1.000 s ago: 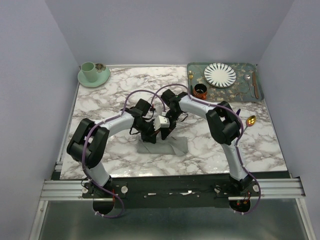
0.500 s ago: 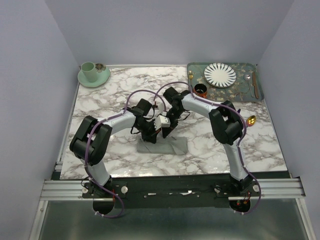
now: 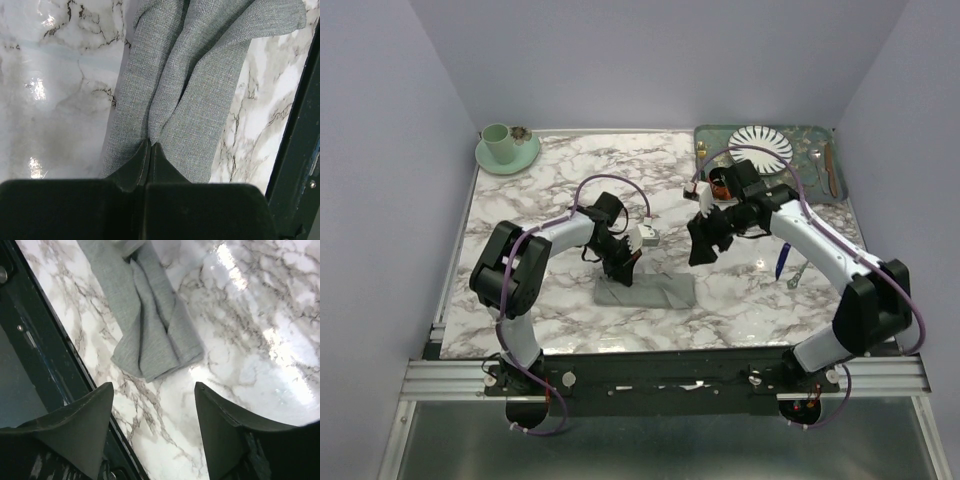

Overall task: Fold the napkin into a case and place the utensils inside
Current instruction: Fold the 2/3-rectangle-folded napkin at the center of the board.

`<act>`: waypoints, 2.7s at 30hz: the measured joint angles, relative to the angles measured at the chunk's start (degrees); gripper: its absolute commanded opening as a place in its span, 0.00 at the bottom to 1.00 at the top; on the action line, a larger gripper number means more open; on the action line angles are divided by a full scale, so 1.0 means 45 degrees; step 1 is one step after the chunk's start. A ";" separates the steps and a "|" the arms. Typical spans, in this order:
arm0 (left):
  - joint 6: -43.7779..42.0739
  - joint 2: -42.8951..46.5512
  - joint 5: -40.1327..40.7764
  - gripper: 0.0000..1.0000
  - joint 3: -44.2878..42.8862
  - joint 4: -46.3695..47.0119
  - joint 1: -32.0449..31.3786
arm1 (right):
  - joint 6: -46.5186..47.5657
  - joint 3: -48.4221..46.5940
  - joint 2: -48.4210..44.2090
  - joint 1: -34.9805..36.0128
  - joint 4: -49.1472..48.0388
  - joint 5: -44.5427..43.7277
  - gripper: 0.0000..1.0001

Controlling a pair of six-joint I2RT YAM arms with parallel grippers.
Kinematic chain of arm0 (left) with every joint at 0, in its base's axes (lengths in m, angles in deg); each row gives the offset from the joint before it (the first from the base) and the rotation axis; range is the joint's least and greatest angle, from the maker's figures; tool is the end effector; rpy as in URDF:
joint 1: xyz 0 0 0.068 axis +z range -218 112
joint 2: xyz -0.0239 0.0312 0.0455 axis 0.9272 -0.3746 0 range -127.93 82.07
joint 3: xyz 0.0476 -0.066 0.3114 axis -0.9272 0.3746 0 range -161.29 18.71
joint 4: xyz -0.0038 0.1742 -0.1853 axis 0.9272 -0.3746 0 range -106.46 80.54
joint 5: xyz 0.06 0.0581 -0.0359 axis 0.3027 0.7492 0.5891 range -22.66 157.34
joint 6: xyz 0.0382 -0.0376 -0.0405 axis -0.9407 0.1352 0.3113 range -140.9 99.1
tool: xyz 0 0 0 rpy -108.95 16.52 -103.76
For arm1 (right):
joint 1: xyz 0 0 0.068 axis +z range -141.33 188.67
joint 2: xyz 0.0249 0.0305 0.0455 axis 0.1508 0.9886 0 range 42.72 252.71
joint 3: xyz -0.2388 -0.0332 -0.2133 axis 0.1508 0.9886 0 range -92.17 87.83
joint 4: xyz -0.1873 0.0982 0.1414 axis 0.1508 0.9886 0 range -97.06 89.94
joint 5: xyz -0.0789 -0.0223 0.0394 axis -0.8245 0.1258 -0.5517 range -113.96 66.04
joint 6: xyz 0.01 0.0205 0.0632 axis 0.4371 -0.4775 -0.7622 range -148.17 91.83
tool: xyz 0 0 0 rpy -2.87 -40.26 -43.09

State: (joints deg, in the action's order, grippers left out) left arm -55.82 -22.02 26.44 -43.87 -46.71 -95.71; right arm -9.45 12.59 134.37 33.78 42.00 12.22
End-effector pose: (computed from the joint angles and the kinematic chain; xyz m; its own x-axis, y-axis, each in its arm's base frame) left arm 0.2815 -0.1877 0.1938 -0.4461 0.7231 -0.5273 0.8779 0.2390 -0.4150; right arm 0.2786 0.1655 0.3116 -0.5992 -0.5668 -0.5654 -0.7989 0.4699 0.3755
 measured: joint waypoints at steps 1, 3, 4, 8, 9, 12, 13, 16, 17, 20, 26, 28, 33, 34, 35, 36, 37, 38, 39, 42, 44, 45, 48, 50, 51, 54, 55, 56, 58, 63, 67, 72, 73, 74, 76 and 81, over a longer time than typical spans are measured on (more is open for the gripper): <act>0.0024 -0.0073 -0.0063 0.00 -0.0068 -0.0078 0.0029 | 0.0243 0.0772 -0.0821 0.0165 -0.0316 -0.0199 0.79; 0.0087 -0.0194 -0.0199 0.00 -0.0151 -0.0170 0.0151 | 0.0636 0.2322 -0.2375 0.0690 -0.0908 -0.0709 0.79; 0.0121 -0.0243 -0.0287 0.00 -0.0170 -0.0185 0.0175 | 0.0894 0.2948 -0.2977 0.1001 -0.1132 -0.0967 0.79; 0.0170 -0.0350 -0.0505 0.00 -0.0219 -0.0248 0.0253 | 0.1661 0.5265 -0.4624 0.2569 -0.2841 -0.2234 0.79; 0.0165 -0.0384 -0.0510 0.00 -0.0262 -0.0306 0.0253 | 0.1914 0.5872 -0.4867 0.3118 -0.3458 -0.2618 0.79; 0.0170 -0.0471 -0.0525 0.00 -0.0364 -0.0413 0.0267 | 0.2414 0.6955 -0.4915 0.4027 -0.4857 -0.3366 0.81; 0.0170 -0.0486 -0.0539 0.00 -0.0379 -0.0432 0.0272 | 0.2584 0.7198 -0.4881 0.4206 -0.5285 -0.3589 0.81; 0.0185 -0.0544 -0.0563 0.00 -0.0447 -0.0510 0.0287 | 0.3279 0.7990 -0.4503 0.5212 -0.6824 -0.4333 0.81; 0.0194 -0.0563 -0.0578 0.00 -0.0457 -0.0515 0.0296 | 0.3424 0.8072 -0.4294 0.5464 -0.7223 -0.4512 0.81; 0.0209 -0.0583 -0.0593 0.00 -0.0476 -0.0544 0.0306 | 0.3672 0.8102 -0.3371 0.6149 -0.8344 -0.5105 0.79; 0.0199 -0.0588 -0.0597 0.00 -0.0481 -0.0554 0.0311 | 0.3619 0.8014 -0.2050 0.6353 -0.9287 -0.6465 0.64; 0.0199 -0.0588 -0.0602 0.00 -0.0481 -0.0563 0.0325 | 0.3395 0.7946 -0.1865 0.6348 -0.9360 -0.6912 0.60; 0.0160 -0.0588 -0.0612 0.00 -0.0481 -0.0588 0.0335 | 0.2637 0.7640 -0.2191 0.6324 -0.9151 -0.7227 0.58; 0.0151 -0.0588 -0.0617 0.00 -0.0481 -0.0597 0.0355 | 0.2492 0.7529 -0.2302 0.6300 -0.9058 -0.7237 0.59; 0.0146 -0.0588 -0.0627 0.00 -0.0481 -0.0602 0.0389 | 0.2380 0.7427 -0.2356 0.6232 -0.8932 -0.7232 0.59; 0.0136 -0.0588 -0.0627 0.00 -0.0481 -0.0612 0.0393 | 0.2249 0.7300 -0.2409 0.6130 -0.8796 -0.7203 0.59; 0.0131 -0.0588 -0.0631 0.00 -0.0481 -0.0622 0.0393 | 0.2157 0.7189 -0.2433 0.6037 -0.8675 -0.7179 0.59; 0.0121 -0.0588 -0.0631 0.00 -0.0481 -0.0627 0.0403 | 0.2084 0.7101 -0.2443 0.5926 -0.8573 -0.7159 0.59; 0.0112 -0.0588 -0.0631 0.00 -0.0481 -0.0636 0.0408 | 0.2011 0.6955 -0.2453 0.5688 -0.8393 -0.7038 0.59; 0.0107 -0.0588 -0.0636 0.00 -0.0481 -0.0690 0.0408 | 0.1938 0.6649 -0.2453 0.5110 -0.7980 -0.6756 0.56; 0.0102 -0.0593 -0.0636 0.00 -0.0481 -0.0699 0.0408 | 0.1938 0.6523 -0.2453 0.4833 -0.7757 -0.6557 0.56; 0.0107 -0.0602 -0.0641 0.00 -0.0481 -0.0699 0.0408 | 0.1948 0.6470 -0.2443 0.4677 -0.7626 -0.6441 0.56; 0.0107 -0.0607 -0.0685 0.00 -0.0481 -0.0704 0.0418 | 0.1943 0.6319 -0.2404 0.4483 -0.7184 -0.6057 0.57; 0.0102 -0.0617 -0.0709 0.00 -0.0481 -0.0704 0.0427 | 0.1943 0.6232 -0.2390 0.4483 -0.6912 -0.5668 0.55; 0.0107 -0.0622 -0.0719 0.00 -0.0481 -0.0704 0.0471 | 0.1938 0.6193 -0.2375 0.4483 -0.6839 -0.5552 0.52; 0.0107 -0.0627 -0.0738 0.00 -0.0481 -0.0704 0.0476 | 0.1870 0.6003 -0.2215 0.4478 -0.6611 -0.5289 0.38; 0.0107 -0.0631 -0.0738 0.00 -0.0481 -0.0704 0.0491 | 0.1846 0.5897 -0.2045 0.4478 -0.6562 -0.5246 0.35; 0.0107 -0.0631 -0.0743 0.00 -0.0481 -0.0704 0.0491 | 0.1778 0.5814 -0.1904 0.4473 -0.6547 -0.5246 0.29; 0.0107 -0.0631 -0.0748 0.00 -0.0481 -0.0704 0.0491 | 0.1622 0.5654 -0.1564 0.4410 -0.6518 -0.5241 0.24; 0.0102 -0.0631 -0.0758 0.00 -0.0481 -0.0704 0.0500 | 0.1273 0.5333 -0.1078 0.3793 -0.6402 -0.5251 0.18; 0.0102 -0.0631 -0.0763 0.00 -0.0481 -0.0714 0.0500 | 0.1107 0.4974 -0.0772 0.3259 -0.6329 -0.5100 0.18; 0.0112 -0.0680 -0.0869 0.00 -0.0486 -0.0743 0.0607 | 0.0748 0.4216 0.0180 0.2982 -0.5994 -0.4658 0.17; 0.0189 -0.0690 -0.0874 0.00 -0.0486 -0.0777 0.0646 | 0.0656 0.4056 0.0437 0.2977 -0.5926 -0.4498 0.17; 0.0262 -0.0724 -0.0889 0.00 -0.0495 -0.0869 0.0724 | 0.0539 0.3881 0.0709 0.2963 -0.5911 -0.4337 0.17; 0.0330 -0.0787 -0.0986 0.00 -0.0520 -0.1030 0.0913 | 0.0141 0.3259 0.1433 0.2866 -0.5693 -0.3968 0.14; 0.0486 -0.1200 -0.0957 0.16 -0.1054 -0.1753 0.1277 | -0.0573 0.2200 0.2837 0.2594 -0.5187 -0.3075 0.14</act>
State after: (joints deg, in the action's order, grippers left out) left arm -53.63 -27.42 22.13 -48.62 -54.60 -89.96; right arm -12.03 22.49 147.14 45.45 18.65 -1.61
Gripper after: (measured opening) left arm 0.039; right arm 0.146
